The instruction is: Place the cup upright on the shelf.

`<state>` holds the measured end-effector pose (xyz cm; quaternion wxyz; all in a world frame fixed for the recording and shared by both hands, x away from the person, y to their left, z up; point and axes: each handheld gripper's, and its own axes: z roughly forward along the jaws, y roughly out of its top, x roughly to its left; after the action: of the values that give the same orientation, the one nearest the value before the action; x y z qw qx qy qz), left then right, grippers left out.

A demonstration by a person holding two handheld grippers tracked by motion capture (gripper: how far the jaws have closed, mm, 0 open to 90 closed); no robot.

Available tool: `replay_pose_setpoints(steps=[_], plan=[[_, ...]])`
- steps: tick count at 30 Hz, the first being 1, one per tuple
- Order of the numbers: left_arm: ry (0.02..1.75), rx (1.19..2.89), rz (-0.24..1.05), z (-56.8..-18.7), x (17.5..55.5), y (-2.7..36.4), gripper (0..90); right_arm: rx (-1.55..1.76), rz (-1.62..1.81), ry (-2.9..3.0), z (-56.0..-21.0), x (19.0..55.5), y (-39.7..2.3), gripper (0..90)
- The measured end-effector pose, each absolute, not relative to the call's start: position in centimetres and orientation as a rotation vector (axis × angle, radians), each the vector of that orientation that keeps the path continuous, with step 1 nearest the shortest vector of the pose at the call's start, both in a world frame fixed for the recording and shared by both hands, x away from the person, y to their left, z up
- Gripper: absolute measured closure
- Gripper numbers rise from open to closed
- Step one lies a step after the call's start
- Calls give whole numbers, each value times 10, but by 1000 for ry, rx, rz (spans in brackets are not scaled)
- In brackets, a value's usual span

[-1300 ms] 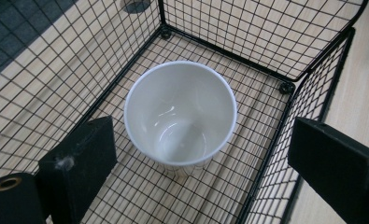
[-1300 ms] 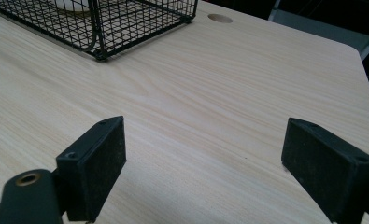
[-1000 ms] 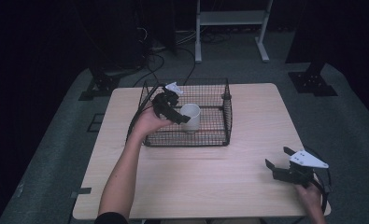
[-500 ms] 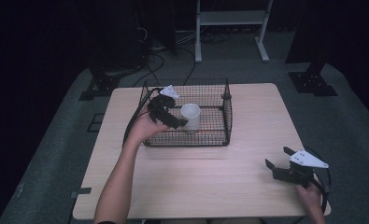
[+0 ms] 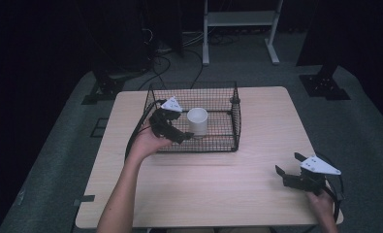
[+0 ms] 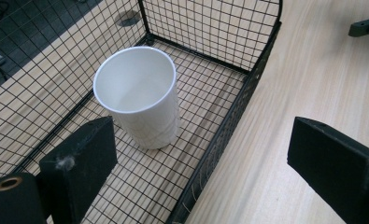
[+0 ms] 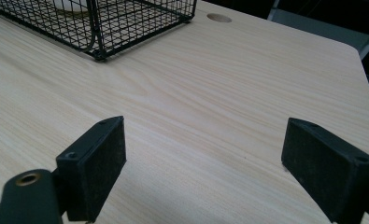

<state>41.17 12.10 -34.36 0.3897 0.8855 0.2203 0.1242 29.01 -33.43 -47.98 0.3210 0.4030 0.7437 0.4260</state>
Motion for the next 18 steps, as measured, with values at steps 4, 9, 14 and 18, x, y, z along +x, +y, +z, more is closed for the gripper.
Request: replay_pose_setpoints(steps=[4,9,14,18], plan=[[562,2245,316,-344,405,124,75,1059,1120,1955,-480,290,-334,131],[550,2245,322,-347,392,126,79,1061,1120,1954,-480,291,-334,131],[556,2250,323,-351,386,129,79,1063,1118,1955,-480,290,-334,131],[563,2241,322,-353,379,133,79,1065,1118,1955,-480,290,-334,131]])
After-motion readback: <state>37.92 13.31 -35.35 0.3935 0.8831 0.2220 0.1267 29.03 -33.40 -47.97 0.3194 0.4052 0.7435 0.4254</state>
